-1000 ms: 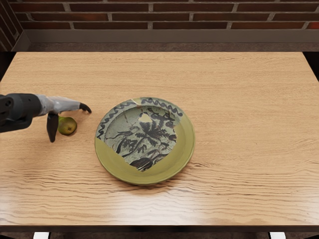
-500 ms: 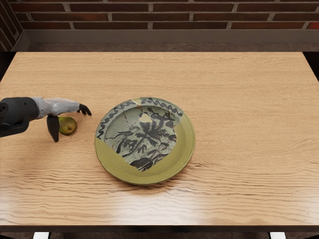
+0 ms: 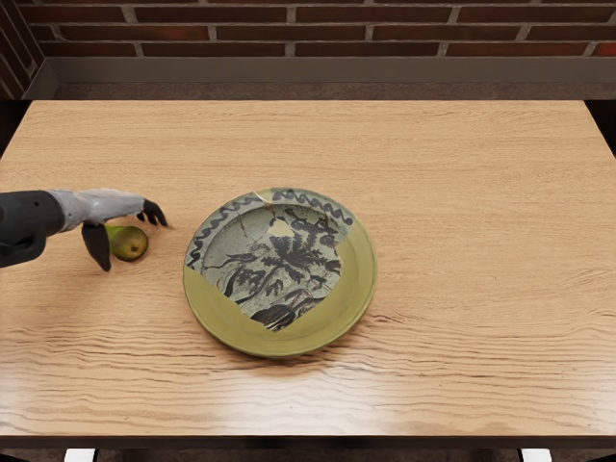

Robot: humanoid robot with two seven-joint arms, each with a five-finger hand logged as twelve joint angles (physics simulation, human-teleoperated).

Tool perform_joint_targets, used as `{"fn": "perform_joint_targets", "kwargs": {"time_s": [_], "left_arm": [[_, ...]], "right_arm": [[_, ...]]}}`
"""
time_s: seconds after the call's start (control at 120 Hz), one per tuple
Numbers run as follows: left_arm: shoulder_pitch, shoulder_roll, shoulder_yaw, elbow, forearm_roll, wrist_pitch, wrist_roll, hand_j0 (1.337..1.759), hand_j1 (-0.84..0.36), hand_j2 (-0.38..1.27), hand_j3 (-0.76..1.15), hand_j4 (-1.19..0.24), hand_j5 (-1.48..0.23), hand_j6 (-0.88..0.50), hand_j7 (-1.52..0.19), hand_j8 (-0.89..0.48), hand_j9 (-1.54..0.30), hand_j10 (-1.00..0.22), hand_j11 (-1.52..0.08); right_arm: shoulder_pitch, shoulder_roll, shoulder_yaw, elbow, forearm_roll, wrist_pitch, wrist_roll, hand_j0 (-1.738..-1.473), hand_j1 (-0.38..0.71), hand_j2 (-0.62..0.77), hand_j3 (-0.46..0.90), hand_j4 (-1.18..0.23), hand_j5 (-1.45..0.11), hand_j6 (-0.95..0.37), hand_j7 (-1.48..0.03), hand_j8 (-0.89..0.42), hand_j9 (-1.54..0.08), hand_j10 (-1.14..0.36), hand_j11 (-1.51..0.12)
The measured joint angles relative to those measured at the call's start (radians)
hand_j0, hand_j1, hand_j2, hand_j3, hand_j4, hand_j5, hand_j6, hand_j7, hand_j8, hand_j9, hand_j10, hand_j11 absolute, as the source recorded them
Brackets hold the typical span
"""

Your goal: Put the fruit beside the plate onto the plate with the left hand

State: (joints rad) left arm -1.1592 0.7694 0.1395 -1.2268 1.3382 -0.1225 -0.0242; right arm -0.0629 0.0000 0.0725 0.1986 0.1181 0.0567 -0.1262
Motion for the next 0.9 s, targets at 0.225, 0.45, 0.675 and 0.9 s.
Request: {"fn": "perform_joint_targets", "kwargs": {"time_s": [0.225, 0.45, 0.675, 0.9], "left_arm": [[0.013, 0.007, -0.004, 0.000, -0.001, 0.026, -0.007, 1.658, -0.03, 0.07, 0.00, -0.33, -0.42, -0.33, -0.42, -0.33, -0.42, -0.33, -0.42], [0.021, 0.025, -0.010, -0.002, 0.000, 0.032, -0.019, 1.658, -0.07, 0.08, 0.00, -0.36, -0.46, -0.36, -0.46, -0.36, -0.46, -0.36, -0.46], [0.036, 0.028, -0.018, -0.003, 0.000, 0.054, -0.038, 1.658, -0.10, 0.08, 0.00, -0.38, -0.49, -0.38, -0.49, -0.38, -0.49, -0.38, -0.49], [0.038, 0.027, -0.019, -0.002, 0.000, 0.076, -0.042, 1.658, -0.11, 0.08, 0.00, -0.39, -0.50, -0.39, -0.50, -0.39, -0.50, -0.39, -0.50]], "right_arm": [[0.000, 0.000, 0.000, 0.000, 0.000, 0.000, 0.000, -1.658, -0.32, 0.00, 0.00, -0.02, -0.03, -0.02, -0.03, -0.02, -0.03, -0.02, -0.03], [0.000, 0.000, 0.000, 0.000, 0.000, 0.000, 0.000, -1.658, -0.32, 0.00, 0.00, -0.02, -0.03, -0.02, -0.03, -0.02, -0.03, -0.02, -0.03], [0.000, 0.000, 0.000, 0.000, 0.000, 0.000, 0.000, -1.658, -0.32, 0.00, 0.00, -0.02, -0.03, -0.02, -0.03, -0.02, -0.03, -0.02, -0.03], [0.000, 0.000, 0.000, 0.000, 0.000, 0.000, 0.000, -1.658, -0.32, 0.00, 0.00, -0.02, -0.03, -0.02, -0.03, -0.02, -0.03, -0.02, -0.03]]}}
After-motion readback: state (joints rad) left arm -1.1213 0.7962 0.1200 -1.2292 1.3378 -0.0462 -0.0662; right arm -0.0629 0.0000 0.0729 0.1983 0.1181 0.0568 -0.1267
